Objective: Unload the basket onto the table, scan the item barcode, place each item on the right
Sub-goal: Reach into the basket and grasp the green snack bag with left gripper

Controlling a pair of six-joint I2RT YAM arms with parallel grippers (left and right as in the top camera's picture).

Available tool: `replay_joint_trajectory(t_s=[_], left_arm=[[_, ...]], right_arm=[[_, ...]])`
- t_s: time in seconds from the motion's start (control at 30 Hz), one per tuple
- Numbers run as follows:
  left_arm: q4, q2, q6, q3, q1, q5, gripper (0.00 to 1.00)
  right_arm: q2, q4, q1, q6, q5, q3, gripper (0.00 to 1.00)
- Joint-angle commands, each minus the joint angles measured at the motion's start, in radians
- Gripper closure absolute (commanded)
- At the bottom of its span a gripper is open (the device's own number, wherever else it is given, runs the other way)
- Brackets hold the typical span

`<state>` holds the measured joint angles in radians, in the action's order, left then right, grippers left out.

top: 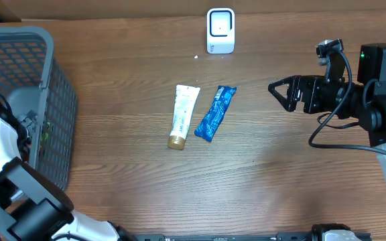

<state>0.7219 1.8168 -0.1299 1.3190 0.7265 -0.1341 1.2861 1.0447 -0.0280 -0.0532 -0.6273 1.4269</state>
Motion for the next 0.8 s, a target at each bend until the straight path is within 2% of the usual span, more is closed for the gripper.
replay_joint_trajectory(t_s=[0.0, 0.1, 0.2, 0.23, 0.3, 0.4, 0.43, 0.57, 0.77], left_arm=[[-0.003, 0.082, 0.041, -0.011, 0.0, -0.011, 0.0], [0.013, 0.146, 0.041, -0.011, 0.0, -0.011, 0.0], [0.035, 0.197, 0.04, -0.011, 0.0, -0.011, 0.11], [0.042, 0.207, 0.04, -0.011, 0.0, -0.009, 0.27], [0.047, 0.207, 0.036, -0.011, 0.0, 0.002, 0.67], [0.053, 0.204, 0.024, -0.009, 0.0, 0.039, 0.93], [0.061, 0.204, 0.024, -0.008, 0.0, 0.057, 0.96], [0.137, 0.203, 0.021, 0.046, 0.0, 0.102, 0.96], [0.414, 0.202, 0.021, 0.345, 0.0, 0.214, 0.96]], right_arm=[[0.001, -0.002, -0.005, -0.003, -0.003, 0.026, 0.0], [0.001, -0.002, -0.005, -0.003, -0.003, 0.026, 0.0], [0.001, 0.002, -0.005, -0.003, -0.003, 0.026, 0.0], [0.001, 0.002, -0.005, -0.003, -0.003, 0.026, 0.0], [0.001, 0.001, -0.005, -0.004, -0.003, 0.026, 0.0], [0.001, -0.001, -0.005, -0.004, -0.003, 0.026, 0.0], [0.001, -0.002, -0.005, -0.004, -0.003, 0.026, 0.0], [0.001, -0.001, -0.005, -0.003, -0.003, 0.026, 0.0], [0.001, -0.005, -0.005, -0.003, -0.002, 0.026, 0.0]])
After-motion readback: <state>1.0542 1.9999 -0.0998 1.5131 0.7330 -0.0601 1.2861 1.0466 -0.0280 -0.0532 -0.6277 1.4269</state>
